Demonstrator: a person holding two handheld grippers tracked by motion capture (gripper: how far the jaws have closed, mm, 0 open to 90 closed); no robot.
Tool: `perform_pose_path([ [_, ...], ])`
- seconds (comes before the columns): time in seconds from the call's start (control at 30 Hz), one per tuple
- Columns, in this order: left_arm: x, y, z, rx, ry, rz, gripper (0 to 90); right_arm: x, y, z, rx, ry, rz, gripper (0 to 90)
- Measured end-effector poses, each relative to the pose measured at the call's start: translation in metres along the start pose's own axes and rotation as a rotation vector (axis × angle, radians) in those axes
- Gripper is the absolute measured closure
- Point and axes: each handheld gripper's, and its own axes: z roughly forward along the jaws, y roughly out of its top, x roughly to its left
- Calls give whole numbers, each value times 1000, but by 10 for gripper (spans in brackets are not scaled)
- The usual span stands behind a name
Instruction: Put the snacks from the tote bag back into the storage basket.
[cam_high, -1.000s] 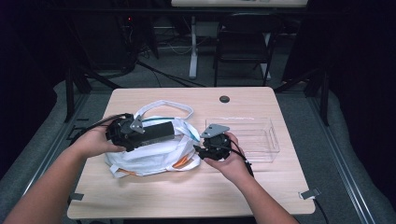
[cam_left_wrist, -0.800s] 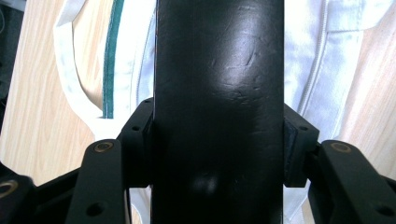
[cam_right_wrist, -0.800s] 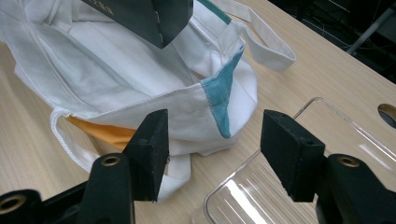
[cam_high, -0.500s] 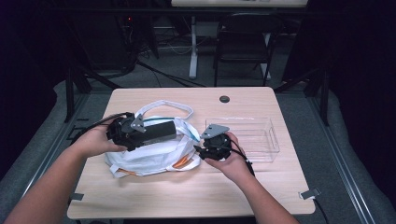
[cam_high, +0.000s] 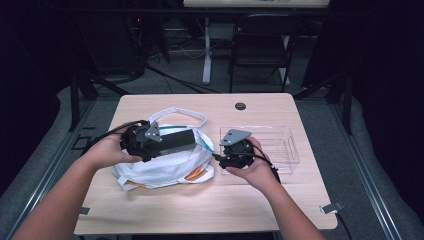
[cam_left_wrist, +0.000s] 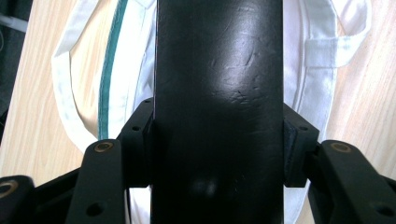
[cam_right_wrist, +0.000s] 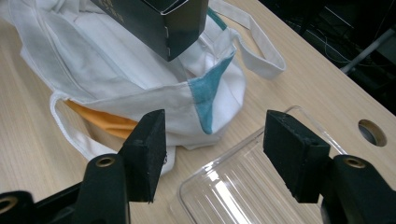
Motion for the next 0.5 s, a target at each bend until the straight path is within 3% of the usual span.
perform_pose_path([
  [0.33, 1, 12, 1, -9, 0, 16, 433, -14, 10, -10, -16, 48, 32, 373],
  [0.5, 3, 18, 0, -18, -1, 17, 433, -18, 19, -11, 20, 57, 14, 350],
])
